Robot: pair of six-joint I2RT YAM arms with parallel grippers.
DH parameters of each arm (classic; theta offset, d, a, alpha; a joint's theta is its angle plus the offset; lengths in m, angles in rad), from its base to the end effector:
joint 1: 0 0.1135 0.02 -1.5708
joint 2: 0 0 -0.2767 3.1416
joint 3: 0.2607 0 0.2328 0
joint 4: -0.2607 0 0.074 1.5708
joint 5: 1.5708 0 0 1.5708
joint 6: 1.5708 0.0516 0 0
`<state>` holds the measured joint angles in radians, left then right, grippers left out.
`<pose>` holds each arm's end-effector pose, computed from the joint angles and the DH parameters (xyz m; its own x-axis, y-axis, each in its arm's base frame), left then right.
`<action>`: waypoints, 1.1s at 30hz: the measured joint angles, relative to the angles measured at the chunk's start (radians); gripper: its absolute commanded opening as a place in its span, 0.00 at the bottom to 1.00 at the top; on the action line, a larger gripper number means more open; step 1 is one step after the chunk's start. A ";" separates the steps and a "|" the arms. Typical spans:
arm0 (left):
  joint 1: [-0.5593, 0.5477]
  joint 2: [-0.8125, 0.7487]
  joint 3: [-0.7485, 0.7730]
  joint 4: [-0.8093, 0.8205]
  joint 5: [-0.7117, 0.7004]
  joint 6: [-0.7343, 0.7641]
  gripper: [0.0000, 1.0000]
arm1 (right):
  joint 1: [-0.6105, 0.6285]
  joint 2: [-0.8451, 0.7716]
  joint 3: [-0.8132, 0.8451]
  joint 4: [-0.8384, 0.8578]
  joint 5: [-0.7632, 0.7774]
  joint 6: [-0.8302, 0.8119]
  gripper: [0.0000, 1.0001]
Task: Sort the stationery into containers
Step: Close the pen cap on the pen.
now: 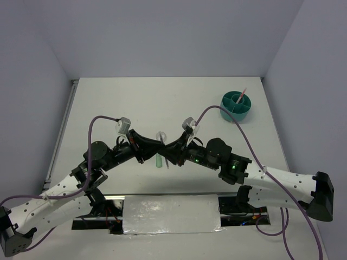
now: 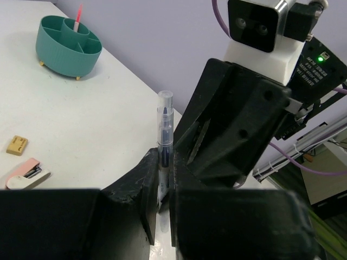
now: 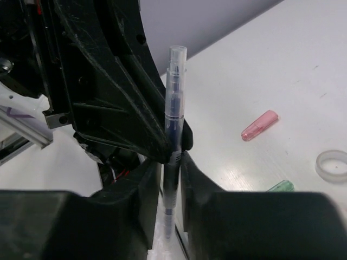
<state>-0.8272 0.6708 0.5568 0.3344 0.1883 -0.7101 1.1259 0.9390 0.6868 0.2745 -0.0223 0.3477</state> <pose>0.0980 -0.1208 0.3468 -0.4397 -0.4679 -0.7666 0.7385 0.2974 -0.6051 0.0915 0.1945 0.3416 -0.3017 0.1587 -0.9401 -0.8607 0.3787 0.3402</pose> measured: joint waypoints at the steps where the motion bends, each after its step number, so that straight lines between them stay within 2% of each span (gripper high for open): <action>1: 0.000 0.002 0.000 0.000 0.003 0.000 0.00 | 0.000 0.000 0.000 -0.004 0.003 -0.005 0.20; 2: 0.000 0.003 0.000 0.000 0.005 0.000 0.00 | -0.002 0.000 0.000 -0.009 0.009 -0.006 0.06; 3: 0.000 0.002 0.000 0.000 0.005 0.003 0.00 | -0.004 0.000 0.000 -0.011 0.012 -0.006 0.01; 7: 0.000 0.001 0.003 -0.002 0.004 0.004 0.03 | -0.005 0.000 0.000 -0.011 0.014 -0.005 0.00; 9: 0.000 0.001 0.012 -0.014 0.003 0.006 0.11 | -0.005 0.000 0.000 -0.006 0.013 -0.005 0.00; 10: 0.000 0.001 0.019 -0.024 0.003 0.008 0.30 | -0.005 0.000 0.000 -0.004 0.012 -0.005 0.00; 11: 0.000 0.002 0.026 -0.033 0.002 0.015 0.41 | -0.005 0.000 0.000 0.001 0.011 -0.004 0.00; 13: 0.000 0.002 0.044 -0.045 -0.002 0.026 0.59 | -0.005 -0.002 0.000 -0.001 0.006 -0.005 0.00; 14: 0.000 0.002 0.054 -0.048 -0.005 0.032 0.61 | -0.005 -0.002 0.000 -0.005 0.006 -0.005 0.00; 24: 0.000 0.010 0.173 -0.099 -0.032 0.065 0.59 | -0.005 -0.009 0.000 -0.010 -0.008 -0.001 0.00; 33: 0.000 0.060 0.216 -0.110 -0.051 0.098 0.47 | -0.005 -0.022 0.000 -0.027 -0.035 -0.001 0.00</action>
<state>-0.8272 0.7311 0.7723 0.2241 0.1368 -0.6117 1.1213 0.9173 0.6872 0.2478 -0.0578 0.3466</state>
